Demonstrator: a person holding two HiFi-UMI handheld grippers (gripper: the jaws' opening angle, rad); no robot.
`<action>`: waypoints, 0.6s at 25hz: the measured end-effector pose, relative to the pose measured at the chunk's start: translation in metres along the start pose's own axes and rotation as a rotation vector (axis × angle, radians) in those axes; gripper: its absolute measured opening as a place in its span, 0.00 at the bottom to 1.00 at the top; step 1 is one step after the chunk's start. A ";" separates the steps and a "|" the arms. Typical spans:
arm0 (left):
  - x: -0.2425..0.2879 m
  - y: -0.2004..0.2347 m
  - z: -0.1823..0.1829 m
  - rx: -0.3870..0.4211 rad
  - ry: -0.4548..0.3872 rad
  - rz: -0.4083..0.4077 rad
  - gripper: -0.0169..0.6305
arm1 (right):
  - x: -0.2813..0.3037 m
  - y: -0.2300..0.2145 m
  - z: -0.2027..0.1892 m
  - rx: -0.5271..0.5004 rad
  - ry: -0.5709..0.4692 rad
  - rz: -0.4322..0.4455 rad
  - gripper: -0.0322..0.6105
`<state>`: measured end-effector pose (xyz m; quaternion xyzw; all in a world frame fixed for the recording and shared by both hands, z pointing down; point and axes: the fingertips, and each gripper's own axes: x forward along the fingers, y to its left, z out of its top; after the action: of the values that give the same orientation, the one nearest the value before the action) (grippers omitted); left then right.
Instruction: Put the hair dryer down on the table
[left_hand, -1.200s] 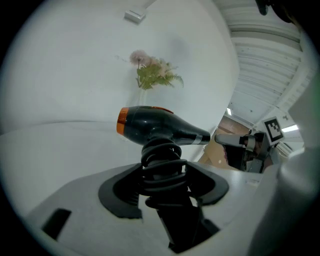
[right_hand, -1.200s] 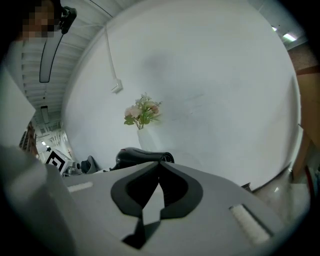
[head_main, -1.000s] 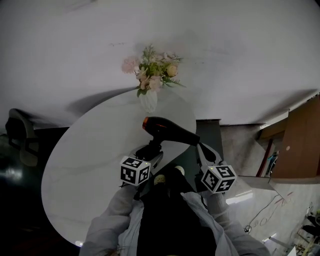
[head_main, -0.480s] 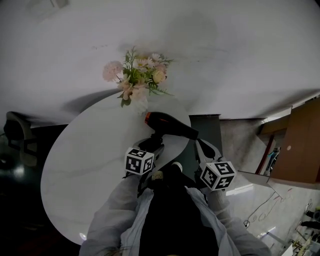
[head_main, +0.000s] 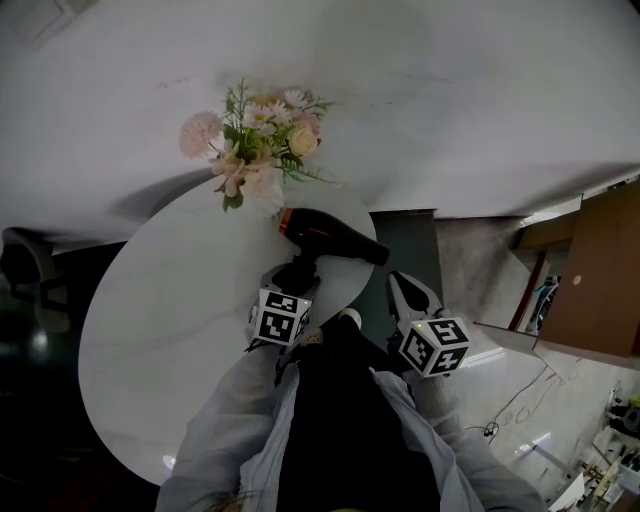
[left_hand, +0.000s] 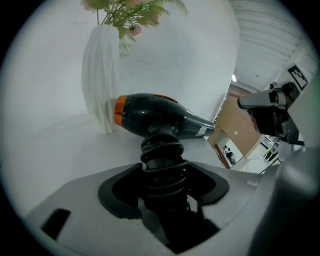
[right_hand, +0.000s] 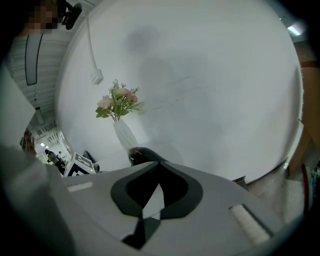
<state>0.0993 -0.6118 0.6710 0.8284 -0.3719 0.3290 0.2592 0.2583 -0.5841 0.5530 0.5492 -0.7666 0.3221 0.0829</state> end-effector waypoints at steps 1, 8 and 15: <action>0.001 0.001 0.000 0.001 0.000 0.004 0.45 | 0.000 0.000 -0.001 0.001 0.002 -0.001 0.07; 0.004 -0.004 -0.002 0.049 -0.018 0.034 0.45 | -0.002 0.007 -0.004 -0.011 0.006 0.015 0.07; -0.001 0.006 -0.005 0.028 -0.024 0.088 0.65 | -0.008 0.015 0.002 -0.031 -0.014 0.032 0.07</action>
<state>0.0917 -0.6114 0.6748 0.8188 -0.4063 0.3354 0.2283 0.2480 -0.5762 0.5422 0.5376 -0.7809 0.3076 0.0807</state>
